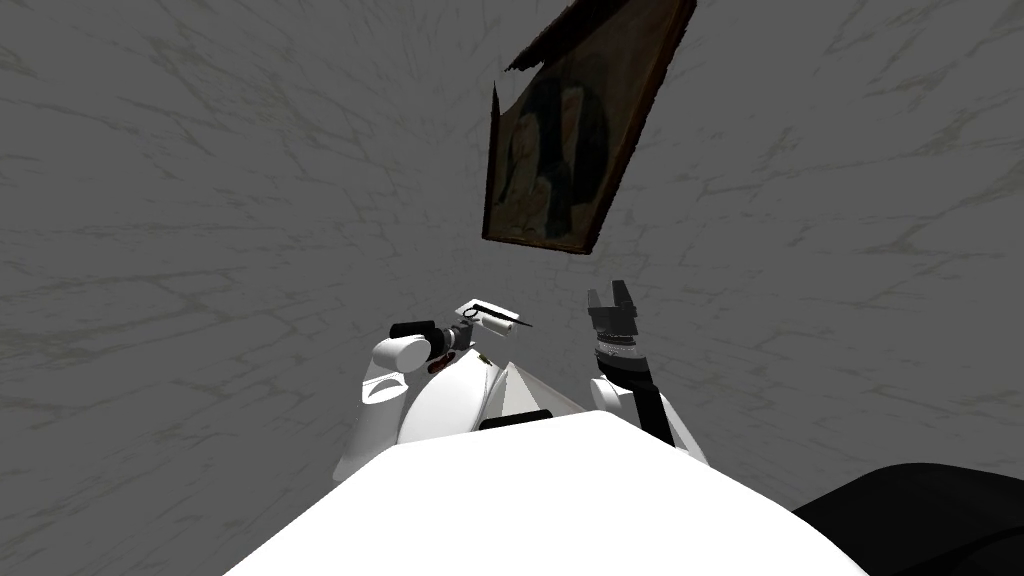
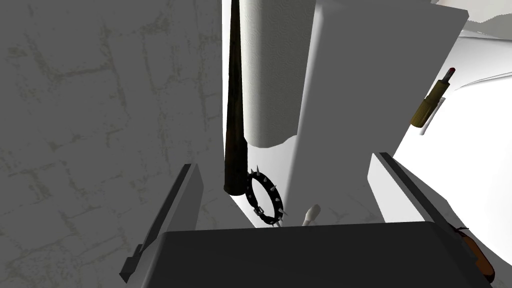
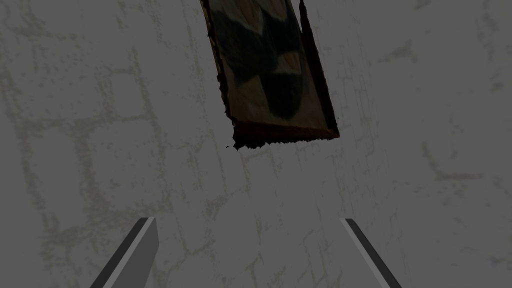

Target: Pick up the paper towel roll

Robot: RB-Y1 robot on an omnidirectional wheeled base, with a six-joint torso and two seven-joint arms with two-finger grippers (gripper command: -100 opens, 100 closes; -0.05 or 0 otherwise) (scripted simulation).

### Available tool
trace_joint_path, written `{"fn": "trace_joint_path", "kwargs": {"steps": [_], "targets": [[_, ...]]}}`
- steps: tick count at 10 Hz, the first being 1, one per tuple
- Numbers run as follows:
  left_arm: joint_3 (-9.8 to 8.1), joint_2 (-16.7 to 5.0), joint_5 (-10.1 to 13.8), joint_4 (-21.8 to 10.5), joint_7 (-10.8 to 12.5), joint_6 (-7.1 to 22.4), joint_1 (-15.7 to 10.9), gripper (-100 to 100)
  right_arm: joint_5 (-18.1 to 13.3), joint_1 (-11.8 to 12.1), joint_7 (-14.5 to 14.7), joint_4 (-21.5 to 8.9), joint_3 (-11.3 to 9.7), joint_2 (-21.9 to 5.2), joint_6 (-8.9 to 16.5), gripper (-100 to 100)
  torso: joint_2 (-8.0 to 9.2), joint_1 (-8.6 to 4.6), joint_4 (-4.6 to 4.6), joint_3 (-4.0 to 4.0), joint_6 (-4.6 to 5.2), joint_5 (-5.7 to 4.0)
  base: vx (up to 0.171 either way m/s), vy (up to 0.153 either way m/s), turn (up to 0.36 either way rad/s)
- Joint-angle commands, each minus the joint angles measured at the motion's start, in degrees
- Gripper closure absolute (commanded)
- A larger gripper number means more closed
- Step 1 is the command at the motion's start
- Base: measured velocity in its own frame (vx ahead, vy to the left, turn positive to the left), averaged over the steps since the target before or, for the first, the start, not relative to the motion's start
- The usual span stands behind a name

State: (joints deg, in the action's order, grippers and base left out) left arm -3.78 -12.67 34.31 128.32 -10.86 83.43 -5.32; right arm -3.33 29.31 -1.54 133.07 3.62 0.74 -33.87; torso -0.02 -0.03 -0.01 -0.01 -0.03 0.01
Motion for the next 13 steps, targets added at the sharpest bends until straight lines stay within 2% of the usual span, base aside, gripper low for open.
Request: {"fn": "trace_joint_path", "kwargs": {"steps": [1, 6, 8, 9, 13], "targets": [[0.01, 0.01, -0.04, 0.01, 0.03, 0.02, -0.02, -100, 0.00, 0.00, 0.00, 0.00, 0.00, 0.00, 0.00, 0, 0.00, 0.00, 0.00, 0.00, 0.00, 0.00, 0.005, -0.005, 0.017], [0.01, 0.01, -0.04, 0.01, 0.03, 0.02, -0.02, -100, 0.00, 0.00, 0.00, 0.00, 0.00, 0.00, 0.00, 0, -0.03, -0.03, -0.01, -0.02, 0.00, -0.01, 0.000, 0.000, -0.001], [-3.37, -2.24, -0.55, 0.33, -2.43, 0.62, 0.66, -100, 0.00, 0.00, 0.00, 0.00, 0.00, 0.00, 0.00, 0, 0.03, 0.06, 0.01, 0.01, 0.00, 0.01, -0.006, 0.006, -0.019], [-4.29, -2.87, -0.70, 0.43, -3.10, 0.81, 0.82, -100, 0.00, 0.00, 0.00, 0.00, 0.00, 0.00, 0.00, 0, 0.01, 0.03, 0.00, 0.01, -0.01, 0.00, 0.008, -0.009, 0.026], [-4.29, -2.87, -0.70, 0.43, -3.10, 0.81, 0.82, -100, 0.00, 0.00, 0.00, 0.00, 0.00, 0.00, 0.00, 0, -0.01, -0.01, 0.00, 0.00, 0.00, 0.00, -0.002, 0.003, -0.008]]}}
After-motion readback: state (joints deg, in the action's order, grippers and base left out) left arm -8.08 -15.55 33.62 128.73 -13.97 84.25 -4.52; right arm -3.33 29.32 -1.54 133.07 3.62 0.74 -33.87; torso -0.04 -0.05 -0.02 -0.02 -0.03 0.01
